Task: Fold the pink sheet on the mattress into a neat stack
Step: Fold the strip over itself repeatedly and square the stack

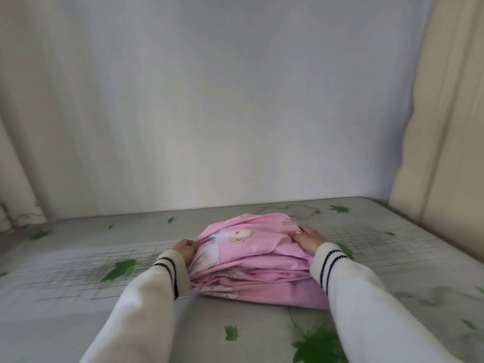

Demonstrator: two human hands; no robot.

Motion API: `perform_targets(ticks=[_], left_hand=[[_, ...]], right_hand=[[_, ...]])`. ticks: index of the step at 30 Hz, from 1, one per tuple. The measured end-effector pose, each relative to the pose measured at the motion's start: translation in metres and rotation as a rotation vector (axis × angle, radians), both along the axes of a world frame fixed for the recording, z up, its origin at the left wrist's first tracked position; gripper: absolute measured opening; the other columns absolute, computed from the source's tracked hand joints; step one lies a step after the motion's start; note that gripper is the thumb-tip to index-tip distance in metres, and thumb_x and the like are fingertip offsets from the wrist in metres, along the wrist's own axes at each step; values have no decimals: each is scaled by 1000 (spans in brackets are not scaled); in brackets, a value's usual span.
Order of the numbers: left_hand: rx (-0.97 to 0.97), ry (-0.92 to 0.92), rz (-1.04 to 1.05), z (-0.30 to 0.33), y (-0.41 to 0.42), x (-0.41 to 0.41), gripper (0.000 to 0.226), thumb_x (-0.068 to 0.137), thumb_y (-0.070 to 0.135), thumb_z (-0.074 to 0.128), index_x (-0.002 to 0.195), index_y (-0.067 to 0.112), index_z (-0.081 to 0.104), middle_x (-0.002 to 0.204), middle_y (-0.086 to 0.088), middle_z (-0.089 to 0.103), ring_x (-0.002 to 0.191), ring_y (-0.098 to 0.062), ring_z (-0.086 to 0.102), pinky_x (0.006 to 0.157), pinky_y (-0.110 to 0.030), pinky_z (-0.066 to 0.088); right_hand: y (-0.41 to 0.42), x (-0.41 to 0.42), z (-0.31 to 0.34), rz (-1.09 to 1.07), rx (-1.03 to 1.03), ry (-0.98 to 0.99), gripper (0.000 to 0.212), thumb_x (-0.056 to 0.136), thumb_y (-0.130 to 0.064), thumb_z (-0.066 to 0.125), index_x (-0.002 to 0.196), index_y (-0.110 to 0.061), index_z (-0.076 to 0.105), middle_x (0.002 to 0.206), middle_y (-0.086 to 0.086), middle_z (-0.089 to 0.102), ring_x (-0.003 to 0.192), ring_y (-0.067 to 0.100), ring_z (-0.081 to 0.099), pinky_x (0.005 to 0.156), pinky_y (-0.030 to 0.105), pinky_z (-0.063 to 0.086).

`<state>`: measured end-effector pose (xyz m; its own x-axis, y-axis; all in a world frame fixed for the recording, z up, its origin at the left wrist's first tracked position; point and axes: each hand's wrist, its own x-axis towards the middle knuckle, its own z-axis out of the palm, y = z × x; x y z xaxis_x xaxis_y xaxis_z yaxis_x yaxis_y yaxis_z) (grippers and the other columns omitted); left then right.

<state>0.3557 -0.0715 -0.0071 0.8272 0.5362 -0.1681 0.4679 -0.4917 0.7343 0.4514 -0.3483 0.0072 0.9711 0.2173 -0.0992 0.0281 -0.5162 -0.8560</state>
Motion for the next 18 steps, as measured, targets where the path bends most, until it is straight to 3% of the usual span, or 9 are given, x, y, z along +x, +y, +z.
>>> perform_targets(ticks=[4, 11, 14, 18], left_hand=[[-73, 7, -2, -1, 19, -11, 45, 98, 29, 42, 125, -4, 56, 129, -21, 57, 120, -33, 54, 101, -35, 41], [-63, -113, 139, 4, 44, -23, 40, 99, 21, 41, 124, -6, 56, 128, -26, 57, 120, -36, 53, 98, -37, 42], [-55, -108, 172, 1, 49, -27, 40, 99, 20, 39, 126, -6, 54, 132, -27, 53, 123, -37, 50, 104, -37, 39], [-28, -78, 170, -1, 46, -32, 41, 100, 17, 34, 132, -5, 48, 140, -24, 46, 130, -34, 43, 107, -33, 32]], right_hand=[[17, 2, 3, 35, 92, -43, 39, 89, -14, 55, 127, -5, 53, 129, 15, 58, 116, 27, 55, 102, 34, 41], [57, -6, 11, 74, 187, -138, 48, 89, -15, 58, 136, -10, 45, 134, 11, 54, 120, 25, 53, 97, 27, 39], [69, -8, 6, 63, 132, -175, 47, 91, -19, 54, 137, -11, 45, 135, 9, 54, 121, 25, 52, 100, 29, 38], [72, -3, -11, 61, -107, -142, 44, 95, -31, 44, 138, -20, 45, 142, 9, 49, 127, 28, 49, 104, 28, 36]])
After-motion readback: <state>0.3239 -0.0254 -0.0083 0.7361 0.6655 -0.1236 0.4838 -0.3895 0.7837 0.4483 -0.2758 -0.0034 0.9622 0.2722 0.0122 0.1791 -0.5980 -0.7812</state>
